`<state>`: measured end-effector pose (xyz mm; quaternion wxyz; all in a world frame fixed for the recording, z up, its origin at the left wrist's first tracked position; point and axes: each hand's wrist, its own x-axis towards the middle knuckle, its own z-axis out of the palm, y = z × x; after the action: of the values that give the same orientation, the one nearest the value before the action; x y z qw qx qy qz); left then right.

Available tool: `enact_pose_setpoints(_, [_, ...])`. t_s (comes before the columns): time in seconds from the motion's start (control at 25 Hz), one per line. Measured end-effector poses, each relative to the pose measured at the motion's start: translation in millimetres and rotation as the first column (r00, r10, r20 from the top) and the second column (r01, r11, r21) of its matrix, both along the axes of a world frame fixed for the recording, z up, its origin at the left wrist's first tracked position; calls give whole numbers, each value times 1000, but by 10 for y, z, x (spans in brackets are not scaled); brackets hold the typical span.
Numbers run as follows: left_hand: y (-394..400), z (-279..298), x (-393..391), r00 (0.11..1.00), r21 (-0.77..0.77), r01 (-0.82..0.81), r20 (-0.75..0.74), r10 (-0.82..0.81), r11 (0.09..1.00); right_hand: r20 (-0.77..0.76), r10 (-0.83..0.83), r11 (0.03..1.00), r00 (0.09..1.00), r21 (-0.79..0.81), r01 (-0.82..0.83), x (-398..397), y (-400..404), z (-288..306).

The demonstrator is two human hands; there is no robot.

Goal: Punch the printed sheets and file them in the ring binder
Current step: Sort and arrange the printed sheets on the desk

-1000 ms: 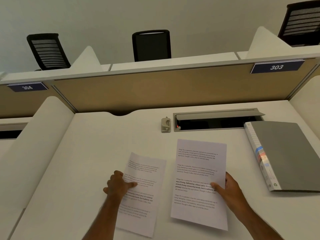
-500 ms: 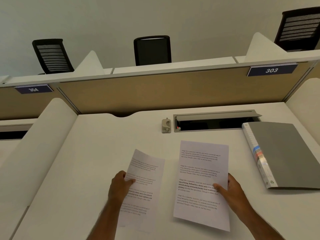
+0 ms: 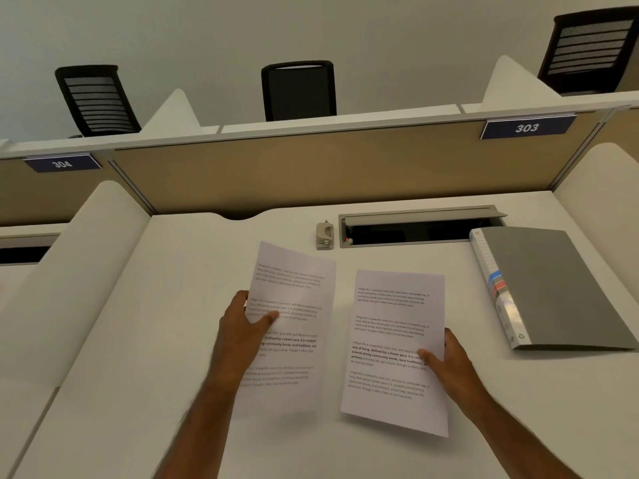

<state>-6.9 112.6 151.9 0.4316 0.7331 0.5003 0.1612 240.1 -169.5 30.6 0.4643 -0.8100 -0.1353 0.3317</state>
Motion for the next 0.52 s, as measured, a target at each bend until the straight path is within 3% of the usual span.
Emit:
enact_pose_setpoints(0.32, [-299,156,171,982,-142,93,175,-67,985,-35,34,998,999,58,-32,-93,32,89])
enact_pose_setpoints(0.52, [-437,-2,282,980,-207,120,180,-83,971,-115,55,991,992,129,-40,-176,111,382])
